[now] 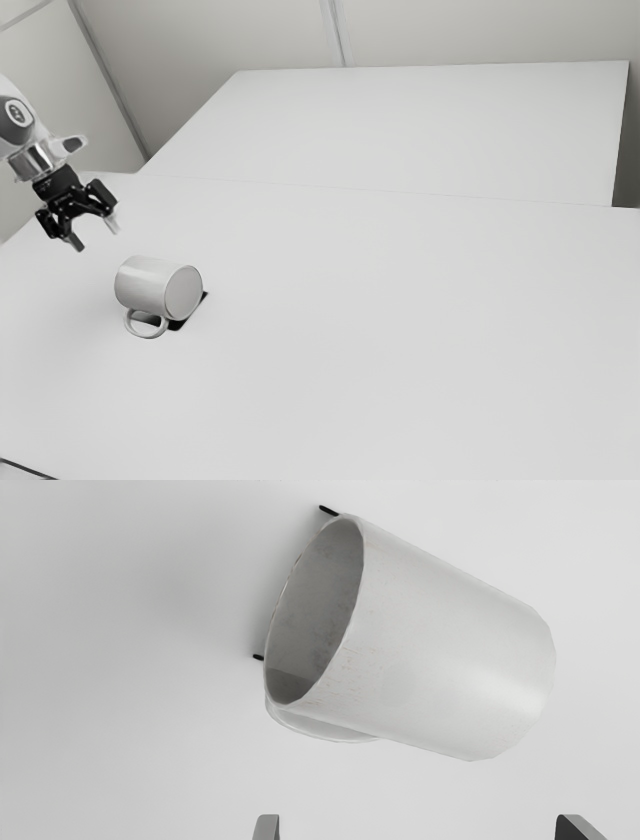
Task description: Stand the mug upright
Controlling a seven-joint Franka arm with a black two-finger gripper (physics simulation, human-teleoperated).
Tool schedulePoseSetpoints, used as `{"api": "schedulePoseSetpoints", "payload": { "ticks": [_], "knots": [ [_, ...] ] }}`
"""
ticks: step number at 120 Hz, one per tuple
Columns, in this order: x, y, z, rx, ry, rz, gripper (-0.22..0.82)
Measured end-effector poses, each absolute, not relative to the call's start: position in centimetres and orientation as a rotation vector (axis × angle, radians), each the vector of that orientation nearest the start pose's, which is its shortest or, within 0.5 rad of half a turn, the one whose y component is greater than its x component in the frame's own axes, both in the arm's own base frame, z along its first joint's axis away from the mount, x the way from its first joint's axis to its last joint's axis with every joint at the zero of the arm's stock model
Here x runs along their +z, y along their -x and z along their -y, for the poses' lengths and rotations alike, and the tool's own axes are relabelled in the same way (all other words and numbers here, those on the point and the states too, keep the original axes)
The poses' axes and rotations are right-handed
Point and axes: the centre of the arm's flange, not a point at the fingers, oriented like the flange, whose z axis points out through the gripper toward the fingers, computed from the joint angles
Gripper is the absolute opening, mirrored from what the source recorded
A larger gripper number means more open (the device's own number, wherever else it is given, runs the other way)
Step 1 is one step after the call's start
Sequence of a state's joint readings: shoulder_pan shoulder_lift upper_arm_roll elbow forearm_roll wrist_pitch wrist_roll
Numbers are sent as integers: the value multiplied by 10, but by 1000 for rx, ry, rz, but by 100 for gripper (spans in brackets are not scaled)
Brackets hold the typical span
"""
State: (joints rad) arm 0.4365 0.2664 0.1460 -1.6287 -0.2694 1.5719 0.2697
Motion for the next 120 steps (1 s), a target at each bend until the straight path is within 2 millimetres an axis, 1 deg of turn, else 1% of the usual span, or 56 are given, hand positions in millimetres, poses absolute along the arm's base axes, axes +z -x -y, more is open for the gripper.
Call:
{"api": "schedulePoseSetpoints", "payload": {
  "ticks": [13, 23, 41, 53, 76, 105, 120],
  "knots": [
    [429, -527, -325, 344, 3437, 612, 60],
    [419, -534, -335, 335, 3463, 581, 60],
    [390, -543, -350, 325, 3535, 557, 60],
    [372, -552, -352, 307, 3587, 530, 60],
    [357, -567, -352, 245, 3657, 466, 60],
    [333, -570, -354, 204, 3736, 456, 60],
    [327, -570, -354, 158, 3784, 483, 60]
  ]
}}
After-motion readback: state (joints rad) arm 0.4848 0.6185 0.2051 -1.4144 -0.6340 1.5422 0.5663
